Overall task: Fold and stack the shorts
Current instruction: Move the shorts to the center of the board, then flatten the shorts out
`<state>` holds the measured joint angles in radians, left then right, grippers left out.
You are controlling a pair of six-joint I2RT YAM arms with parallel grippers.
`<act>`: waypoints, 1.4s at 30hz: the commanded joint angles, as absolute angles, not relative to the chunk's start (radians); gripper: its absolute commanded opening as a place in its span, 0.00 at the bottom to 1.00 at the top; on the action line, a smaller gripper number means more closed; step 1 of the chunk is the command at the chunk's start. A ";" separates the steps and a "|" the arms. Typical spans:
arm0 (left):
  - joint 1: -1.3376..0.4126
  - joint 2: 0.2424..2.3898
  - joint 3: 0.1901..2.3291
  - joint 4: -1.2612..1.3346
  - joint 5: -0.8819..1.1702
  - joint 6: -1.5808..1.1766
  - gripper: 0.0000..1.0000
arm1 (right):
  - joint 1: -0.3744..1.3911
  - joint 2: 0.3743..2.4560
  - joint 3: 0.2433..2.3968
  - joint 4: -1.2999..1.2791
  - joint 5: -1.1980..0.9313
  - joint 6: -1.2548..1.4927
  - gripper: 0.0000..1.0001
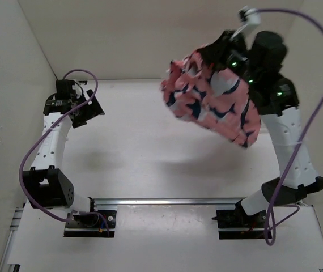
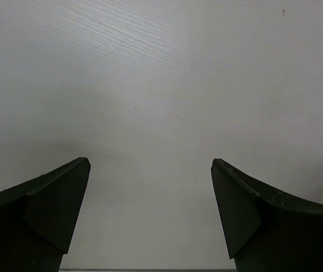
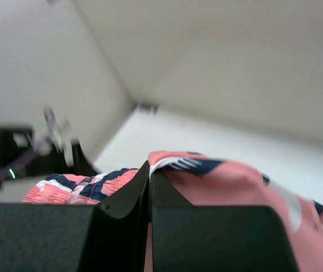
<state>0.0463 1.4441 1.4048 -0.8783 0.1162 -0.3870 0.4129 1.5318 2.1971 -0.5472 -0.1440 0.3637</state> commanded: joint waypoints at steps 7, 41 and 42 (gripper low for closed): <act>0.121 1.302 1.440 -0.891 0.100 -0.442 1.00 | 0.470 1.643 1.652 -0.627 0.060 0.353 0.93; -0.117 1.761 1.454 -0.793 0.414 -0.337 0.10 | 0.586 1.448 1.374 -0.713 0.252 0.425 0.87; -0.094 1.722 1.536 -0.819 0.373 -0.337 0.10 | 0.572 1.433 1.374 -0.713 0.252 0.425 0.87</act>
<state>-0.1844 1.8347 1.3975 -0.7765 0.3901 -0.3573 0.6147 1.4849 1.3563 -0.7048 0.2218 0.4278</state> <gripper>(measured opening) 0.157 0.874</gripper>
